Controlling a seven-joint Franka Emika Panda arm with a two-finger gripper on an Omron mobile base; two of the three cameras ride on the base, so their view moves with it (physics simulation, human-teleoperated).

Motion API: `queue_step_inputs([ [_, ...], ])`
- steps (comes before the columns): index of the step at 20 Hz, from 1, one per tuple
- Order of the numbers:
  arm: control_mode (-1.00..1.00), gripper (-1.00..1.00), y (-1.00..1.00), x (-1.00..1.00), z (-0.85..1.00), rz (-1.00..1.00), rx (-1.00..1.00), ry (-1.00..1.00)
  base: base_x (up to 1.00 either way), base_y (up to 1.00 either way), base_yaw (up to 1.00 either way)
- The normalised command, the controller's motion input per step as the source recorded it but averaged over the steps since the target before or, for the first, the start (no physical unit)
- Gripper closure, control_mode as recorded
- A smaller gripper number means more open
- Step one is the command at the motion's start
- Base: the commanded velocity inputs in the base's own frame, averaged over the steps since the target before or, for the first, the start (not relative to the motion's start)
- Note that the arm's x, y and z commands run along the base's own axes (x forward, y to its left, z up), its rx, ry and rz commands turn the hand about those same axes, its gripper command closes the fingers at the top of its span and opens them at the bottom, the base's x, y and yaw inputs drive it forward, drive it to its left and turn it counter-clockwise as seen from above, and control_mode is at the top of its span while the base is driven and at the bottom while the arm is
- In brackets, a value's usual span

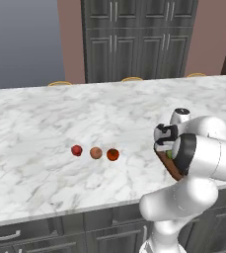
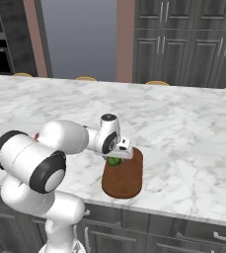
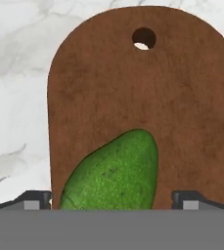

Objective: Place the avocado, onion, tomato, and bell pepper on the cutting board.

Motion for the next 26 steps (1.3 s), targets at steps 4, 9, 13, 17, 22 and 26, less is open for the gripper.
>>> queue_step_inputs([
  [4,-1.0,-1.0,0.0,0.0,0.64,0.0,0.0,-0.07,0.0,0.0,0.0],
  [9,-1.0,-1.0,0.35,-0.08,0.7,0.0,0.0,-0.02,0.0,0.0,0.0],
  [13,-1.0,-1.0,0.83,-0.09,0.57,0.0,0.0,0.0,0.0,0.0,0.0],
  [17,-1.0,-1.0,0.91,0.0,0.39,0.0,0.0,0.0,0.0,0.0,0.0],
  [22,-1.0,-1.0,0.86,0.0,0.23,0.02,0.0,0.0,0.0,0.0,0.0],
  [26,-1.0,-1.0,0.67,0.0,0.05,0.03,0.0,0.01,0.0,0.0,0.0],
])
